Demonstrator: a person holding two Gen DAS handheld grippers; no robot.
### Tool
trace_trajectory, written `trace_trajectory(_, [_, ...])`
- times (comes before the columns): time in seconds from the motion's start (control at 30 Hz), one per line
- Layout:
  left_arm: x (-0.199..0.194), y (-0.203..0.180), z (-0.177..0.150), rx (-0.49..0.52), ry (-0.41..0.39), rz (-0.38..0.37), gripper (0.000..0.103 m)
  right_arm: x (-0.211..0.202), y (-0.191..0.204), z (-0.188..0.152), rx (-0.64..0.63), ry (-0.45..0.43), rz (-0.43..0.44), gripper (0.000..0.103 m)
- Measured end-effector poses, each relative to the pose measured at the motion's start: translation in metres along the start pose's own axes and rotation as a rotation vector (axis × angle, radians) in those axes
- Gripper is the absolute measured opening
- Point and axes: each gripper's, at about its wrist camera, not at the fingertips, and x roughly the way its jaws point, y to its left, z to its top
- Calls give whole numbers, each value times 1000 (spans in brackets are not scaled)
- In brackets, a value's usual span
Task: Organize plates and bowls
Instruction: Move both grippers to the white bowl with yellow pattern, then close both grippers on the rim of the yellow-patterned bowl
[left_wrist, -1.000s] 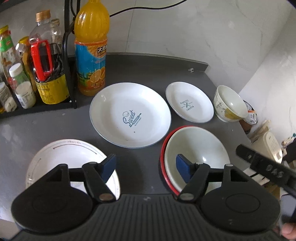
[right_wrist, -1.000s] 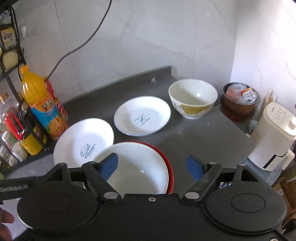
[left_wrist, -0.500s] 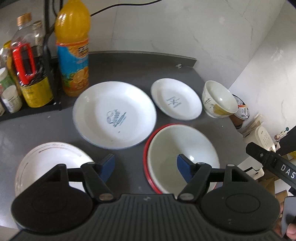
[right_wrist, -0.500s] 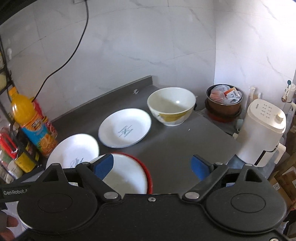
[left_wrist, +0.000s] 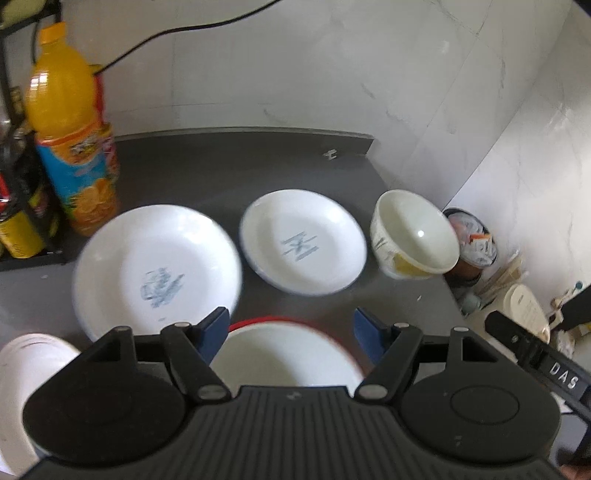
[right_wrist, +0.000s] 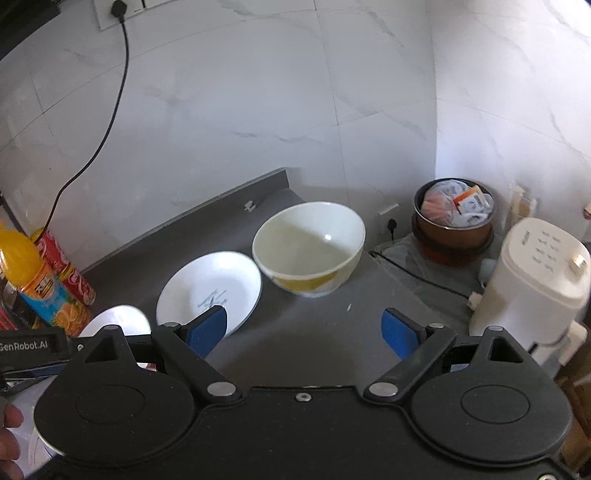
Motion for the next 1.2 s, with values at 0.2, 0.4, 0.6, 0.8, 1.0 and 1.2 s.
trace_trajectory(0.2, [32,-35,20,-13,-21,26,72,40,-33,27,6,36,65,79])
trace_trajectory(0.4, [64,-70,39,-32,-6,41,72,79,-58,46,22,86,100,68])
trace_trajectory(0.6, [95,-90,52,-63,21,44,69,109,-73,60,29,125,132,58])
trace_trajectory(0.8, [128,-113,64,-21,19,12,64,139,-83,71,42,171,163,47])
trace_trajectory(1.0, [160,-122,73,-41,53,19,56,161,-86,77,44,203,180,40])
trace_trajectory(1.2, [185,-123,76,-52,73,30,50,177,-89,78,47,241,167,40])
